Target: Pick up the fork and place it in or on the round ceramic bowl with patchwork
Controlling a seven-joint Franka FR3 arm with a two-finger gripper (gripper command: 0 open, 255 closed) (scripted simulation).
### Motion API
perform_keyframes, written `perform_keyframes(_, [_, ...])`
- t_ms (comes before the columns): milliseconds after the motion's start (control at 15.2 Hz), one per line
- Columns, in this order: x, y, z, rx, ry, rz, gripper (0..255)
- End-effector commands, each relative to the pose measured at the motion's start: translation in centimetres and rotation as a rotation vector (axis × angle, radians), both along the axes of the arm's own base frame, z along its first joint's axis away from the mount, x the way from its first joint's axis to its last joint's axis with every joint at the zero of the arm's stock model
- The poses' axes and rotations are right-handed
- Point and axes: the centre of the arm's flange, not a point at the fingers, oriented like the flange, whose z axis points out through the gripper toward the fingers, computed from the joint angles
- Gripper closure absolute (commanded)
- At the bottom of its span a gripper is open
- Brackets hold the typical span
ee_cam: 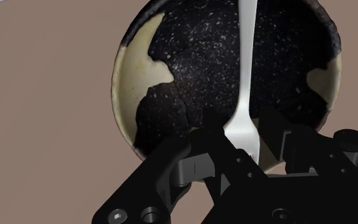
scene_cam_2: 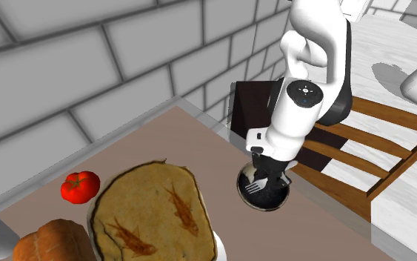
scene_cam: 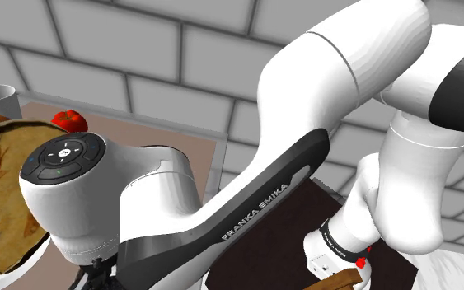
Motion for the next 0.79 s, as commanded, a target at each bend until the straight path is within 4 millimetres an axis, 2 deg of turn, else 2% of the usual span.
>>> perform_keyframes(0, [0.04,0.0,-0.34,0.001,0.0,0.0,255])
perform_keyframes(396, [0.04,0.0,-0.34,0.001,0.0,0.0,255])
perform_keyframes(462, [0.04,0.01,-0.34,0.001,0.0,0.0,0])
perform_keyframes(726, [0.04,0.01,-0.34,0.001,0.0,0.0,0])
